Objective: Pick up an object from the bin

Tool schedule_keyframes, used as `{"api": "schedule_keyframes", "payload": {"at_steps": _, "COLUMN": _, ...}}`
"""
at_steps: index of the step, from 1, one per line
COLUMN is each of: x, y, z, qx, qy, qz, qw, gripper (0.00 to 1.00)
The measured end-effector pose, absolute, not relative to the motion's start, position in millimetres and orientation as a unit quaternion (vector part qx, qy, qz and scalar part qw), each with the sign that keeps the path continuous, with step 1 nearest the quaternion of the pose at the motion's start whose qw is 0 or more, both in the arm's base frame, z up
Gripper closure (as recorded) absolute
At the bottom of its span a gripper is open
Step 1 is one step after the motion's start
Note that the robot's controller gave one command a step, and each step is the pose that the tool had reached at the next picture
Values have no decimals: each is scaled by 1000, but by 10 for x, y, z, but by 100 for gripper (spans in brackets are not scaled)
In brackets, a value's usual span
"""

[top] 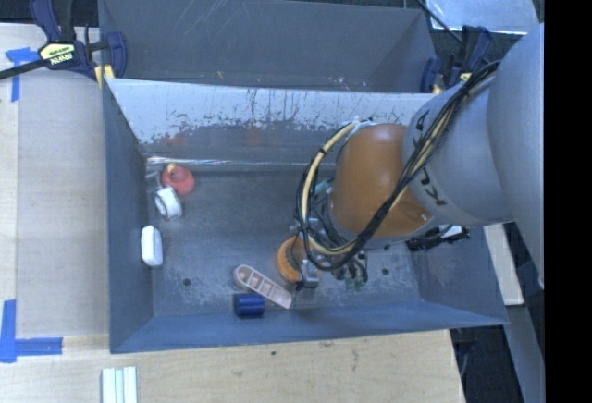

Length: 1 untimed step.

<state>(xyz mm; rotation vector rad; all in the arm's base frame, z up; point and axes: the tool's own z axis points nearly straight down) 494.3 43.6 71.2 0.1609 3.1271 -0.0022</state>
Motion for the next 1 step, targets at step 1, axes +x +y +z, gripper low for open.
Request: {"api": "schedule_keyframes", "payload": {"at_steps": 1, "x": 4943, "y": 436, "z": 712, "qx": 51, "qy": 999, "qz": -1, "qw": 5, "gripper": 100}}
